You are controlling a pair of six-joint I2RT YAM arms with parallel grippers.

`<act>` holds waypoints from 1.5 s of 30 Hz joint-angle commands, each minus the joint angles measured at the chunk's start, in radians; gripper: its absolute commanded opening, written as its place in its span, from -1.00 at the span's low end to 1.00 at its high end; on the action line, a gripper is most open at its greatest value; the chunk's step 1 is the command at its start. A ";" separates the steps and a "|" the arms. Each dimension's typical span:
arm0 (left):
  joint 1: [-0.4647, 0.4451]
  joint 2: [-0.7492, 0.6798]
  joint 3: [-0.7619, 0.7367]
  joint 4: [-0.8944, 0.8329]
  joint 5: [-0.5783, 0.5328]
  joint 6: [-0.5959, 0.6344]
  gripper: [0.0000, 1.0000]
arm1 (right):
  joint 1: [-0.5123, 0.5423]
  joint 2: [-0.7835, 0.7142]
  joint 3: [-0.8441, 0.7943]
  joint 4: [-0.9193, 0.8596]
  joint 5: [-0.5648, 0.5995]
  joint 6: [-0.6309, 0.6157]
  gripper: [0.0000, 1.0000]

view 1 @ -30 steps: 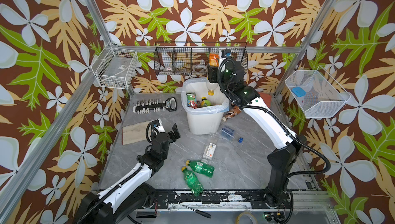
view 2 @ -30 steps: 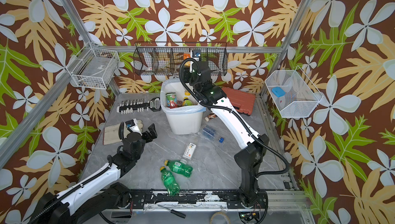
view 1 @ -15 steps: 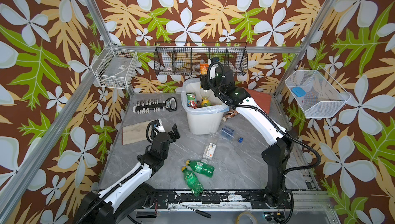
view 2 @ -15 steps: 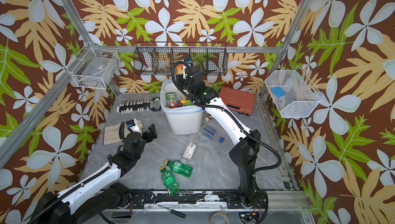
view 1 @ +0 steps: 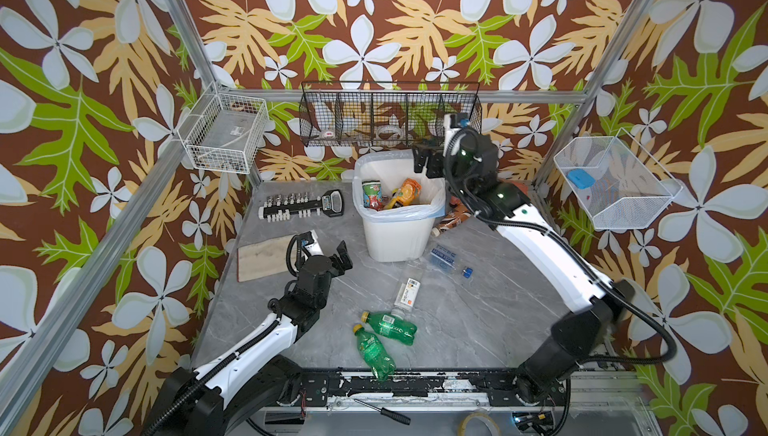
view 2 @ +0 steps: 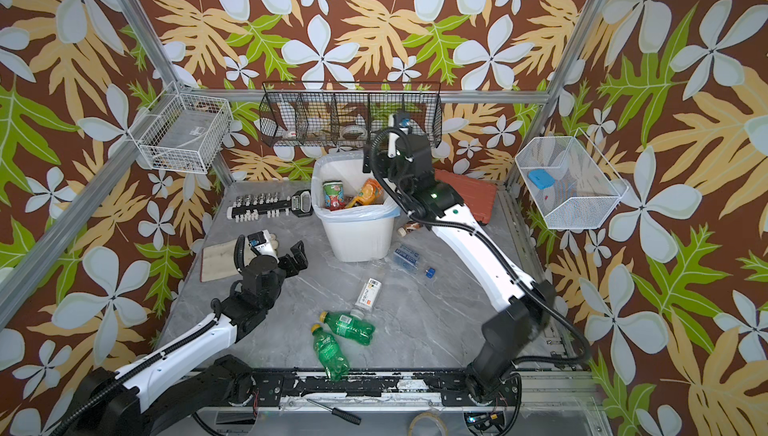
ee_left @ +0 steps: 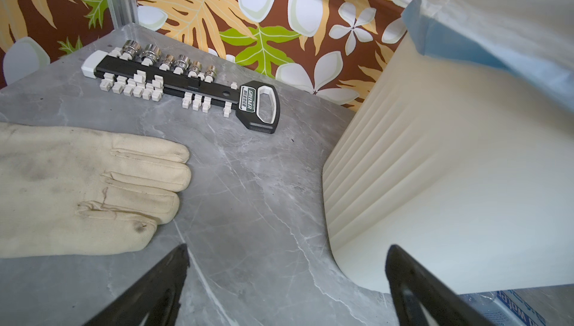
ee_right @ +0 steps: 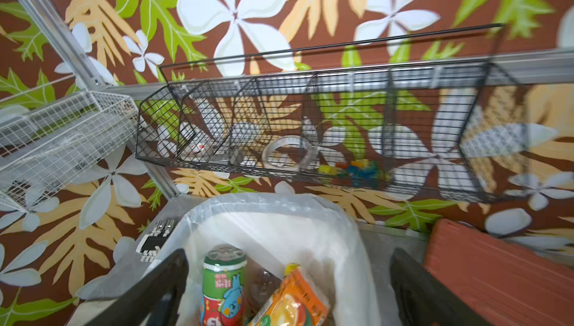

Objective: Throw the plastic bottles in the bin
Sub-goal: 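Withdraw the right gripper while the left moves to the clear bottle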

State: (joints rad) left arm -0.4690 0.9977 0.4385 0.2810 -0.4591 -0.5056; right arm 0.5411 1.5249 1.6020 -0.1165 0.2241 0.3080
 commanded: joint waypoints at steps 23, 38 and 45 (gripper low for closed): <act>-0.174 0.233 0.277 -0.319 0.179 -0.020 0.97 | -0.110 -0.411 -0.690 0.167 0.204 0.194 0.99; -0.422 0.582 0.535 -0.474 0.317 -0.033 0.98 | -0.109 -0.450 -0.724 0.154 0.238 0.181 0.99; -0.423 0.673 0.600 -0.544 0.327 -0.022 0.98 | -0.112 -0.467 -0.746 0.158 0.248 0.177 0.99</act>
State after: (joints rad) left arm -0.8909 1.6554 1.0241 -0.2268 -0.1490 -0.5392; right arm 0.4309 1.0645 0.8608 0.0303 0.4477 0.4934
